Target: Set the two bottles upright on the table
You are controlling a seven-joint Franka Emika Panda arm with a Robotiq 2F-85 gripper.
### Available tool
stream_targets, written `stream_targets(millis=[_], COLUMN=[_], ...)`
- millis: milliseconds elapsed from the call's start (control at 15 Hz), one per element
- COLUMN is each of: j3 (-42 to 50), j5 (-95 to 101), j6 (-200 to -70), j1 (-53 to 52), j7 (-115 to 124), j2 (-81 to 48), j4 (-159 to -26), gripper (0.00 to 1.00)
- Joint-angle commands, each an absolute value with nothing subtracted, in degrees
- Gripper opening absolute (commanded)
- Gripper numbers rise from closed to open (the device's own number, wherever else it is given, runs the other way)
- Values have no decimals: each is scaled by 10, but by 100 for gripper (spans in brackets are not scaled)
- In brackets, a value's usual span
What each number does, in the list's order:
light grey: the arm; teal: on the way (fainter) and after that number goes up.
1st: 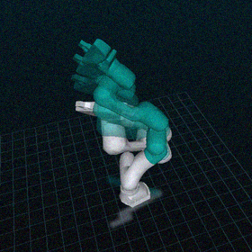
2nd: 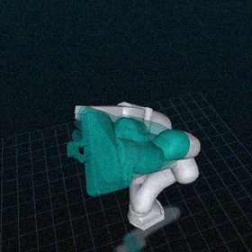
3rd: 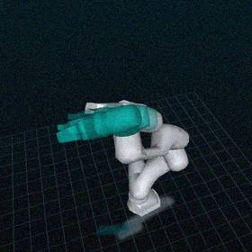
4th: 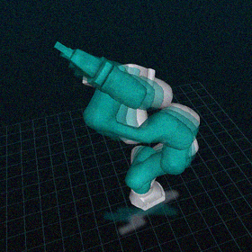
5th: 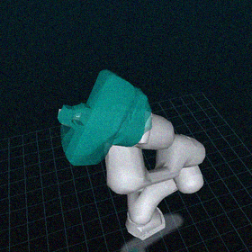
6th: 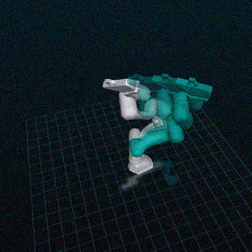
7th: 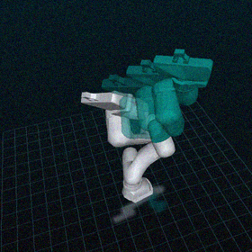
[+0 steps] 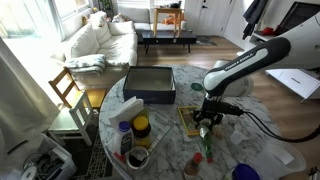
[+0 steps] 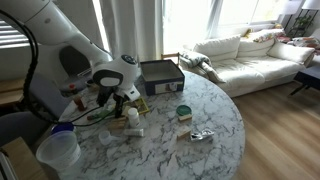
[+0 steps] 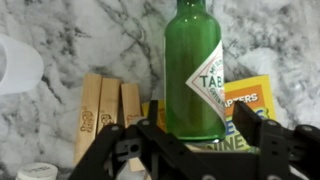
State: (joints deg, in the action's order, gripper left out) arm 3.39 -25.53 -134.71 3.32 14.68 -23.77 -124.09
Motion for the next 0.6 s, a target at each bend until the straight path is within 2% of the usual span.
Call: stream_targets(millis=[0,333,533], j3=[40,37,73], j5=[-228,-202,-107], j6=[-1395,-1441,-1485], j1=[7,-31,-62], j7=[214,290,399], j2=[-209,-153,-107], j4=[-1269,-1335,-1392], gripper=[100,100,100])
